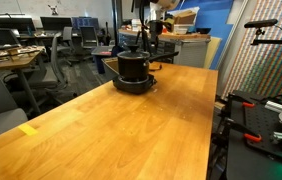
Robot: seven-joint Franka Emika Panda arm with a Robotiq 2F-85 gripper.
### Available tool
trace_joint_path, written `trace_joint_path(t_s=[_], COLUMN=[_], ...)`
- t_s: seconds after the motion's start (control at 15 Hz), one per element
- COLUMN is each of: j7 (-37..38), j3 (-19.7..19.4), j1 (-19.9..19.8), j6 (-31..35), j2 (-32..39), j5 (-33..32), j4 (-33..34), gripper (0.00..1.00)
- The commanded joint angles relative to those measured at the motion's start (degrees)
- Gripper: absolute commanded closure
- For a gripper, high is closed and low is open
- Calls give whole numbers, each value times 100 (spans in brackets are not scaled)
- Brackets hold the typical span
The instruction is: Put the pot on the stove, cover it with the lid then turn the stove on
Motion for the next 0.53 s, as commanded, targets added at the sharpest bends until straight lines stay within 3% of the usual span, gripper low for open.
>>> trace_joint_path(t_s=[0.0,0.07,0.47], j7=[251,143,-41], j3=[17,-4,120], j1=[-125,-36,-240], j6=[-420,-139,-500], j2=[448,318,807], j5=[235,42,279], j4=[133,4,105], gripper=[0,0,0])
